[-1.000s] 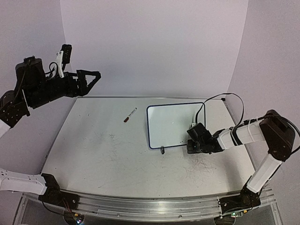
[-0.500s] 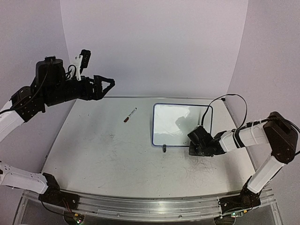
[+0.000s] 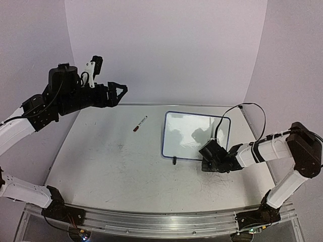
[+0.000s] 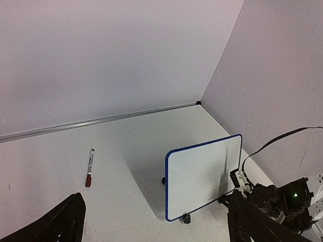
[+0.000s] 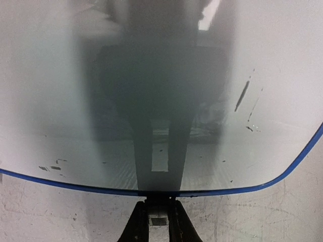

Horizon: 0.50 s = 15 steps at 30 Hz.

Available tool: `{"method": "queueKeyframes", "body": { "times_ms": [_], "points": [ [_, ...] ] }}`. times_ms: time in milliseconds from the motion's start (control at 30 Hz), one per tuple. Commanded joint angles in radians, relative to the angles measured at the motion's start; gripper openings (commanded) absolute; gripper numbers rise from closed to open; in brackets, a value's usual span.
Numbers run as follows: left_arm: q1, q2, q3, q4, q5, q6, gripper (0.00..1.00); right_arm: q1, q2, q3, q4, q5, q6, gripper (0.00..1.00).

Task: Write a sentence on the whiteboard
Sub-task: Adjust the whiteboard at the center of the board.

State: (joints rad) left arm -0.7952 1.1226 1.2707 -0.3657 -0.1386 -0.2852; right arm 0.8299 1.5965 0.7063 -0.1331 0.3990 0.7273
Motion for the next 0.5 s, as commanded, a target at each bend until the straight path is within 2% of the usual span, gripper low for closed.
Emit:
{"method": "queueKeyframes", "body": {
  "times_ms": [0, 267, 367, 467],
  "points": [
    [0.005, 0.023, -0.016, 0.088, -0.06, 0.002, 0.99, 0.036, 0.004, -0.005, -0.005, 0.052, 0.063, 0.0],
    [0.006, 0.015, -0.056, 0.139, -0.086, -0.036, 0.99, 0.043, -0.085, -0.073, -0.023, 0.1, 0.156, 0.03],
    [0.006, 0.016, -0.069, 0.153, -0.089, -0.047, 0.99, 0.055, -0.092, -0.084, -0.025, 0.108, 0.151, 0.09],
    [0.007, 0.019, -0.073, 0.165, -0.091, -0.059, 1.0, 0.065, -0.087, -0.079, -0.038, 0.11, 0.154, 0.21]
  ]
}}
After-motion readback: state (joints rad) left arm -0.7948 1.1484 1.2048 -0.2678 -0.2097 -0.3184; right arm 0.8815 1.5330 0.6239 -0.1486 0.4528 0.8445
